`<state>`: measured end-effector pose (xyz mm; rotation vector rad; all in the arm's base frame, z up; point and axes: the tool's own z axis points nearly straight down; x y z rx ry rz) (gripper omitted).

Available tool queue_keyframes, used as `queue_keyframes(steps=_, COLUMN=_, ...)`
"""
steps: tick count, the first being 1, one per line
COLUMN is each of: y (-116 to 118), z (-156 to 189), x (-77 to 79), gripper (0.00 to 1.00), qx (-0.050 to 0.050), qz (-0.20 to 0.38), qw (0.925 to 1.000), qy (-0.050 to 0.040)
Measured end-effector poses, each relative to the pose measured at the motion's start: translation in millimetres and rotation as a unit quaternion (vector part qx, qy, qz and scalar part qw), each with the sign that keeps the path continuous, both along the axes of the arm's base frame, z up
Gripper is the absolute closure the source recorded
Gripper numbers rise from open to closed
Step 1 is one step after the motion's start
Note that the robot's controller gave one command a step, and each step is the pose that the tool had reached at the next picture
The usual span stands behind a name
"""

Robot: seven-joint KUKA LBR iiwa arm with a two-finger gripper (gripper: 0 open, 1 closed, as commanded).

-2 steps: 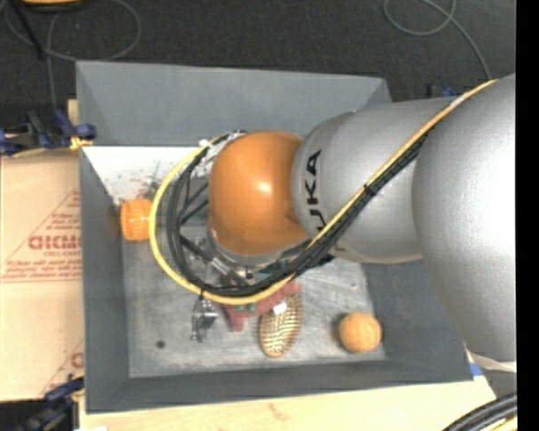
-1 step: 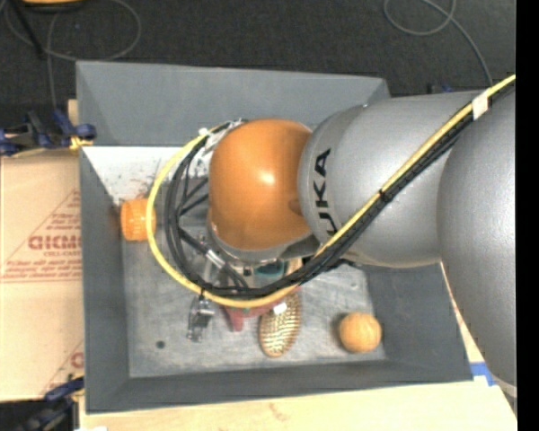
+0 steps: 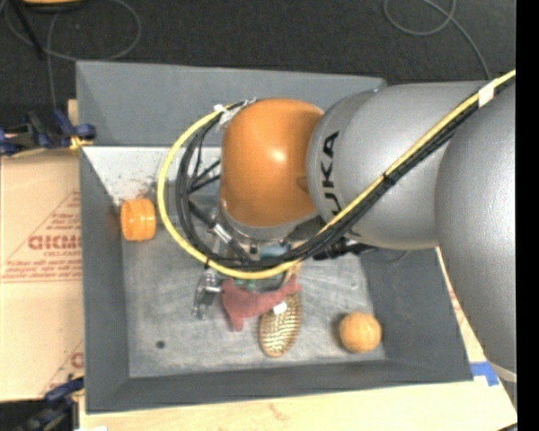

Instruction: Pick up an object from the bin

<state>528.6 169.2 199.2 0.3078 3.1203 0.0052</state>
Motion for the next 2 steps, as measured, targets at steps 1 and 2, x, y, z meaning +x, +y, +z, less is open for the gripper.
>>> queue_keyframes(steps=1, y=-11.4, z=-36.0, x=13.7, gripper=0.00, qx=-0.002, qz=0.111, qw=0.9938, qy=-0.0001)
queue_keyframes(steps=2, y=-44.7, z=-80.1, x=19.4, gripper=0.00, qx=-0.002, qz=0.137, qw=0.9906, qy=0.0009)
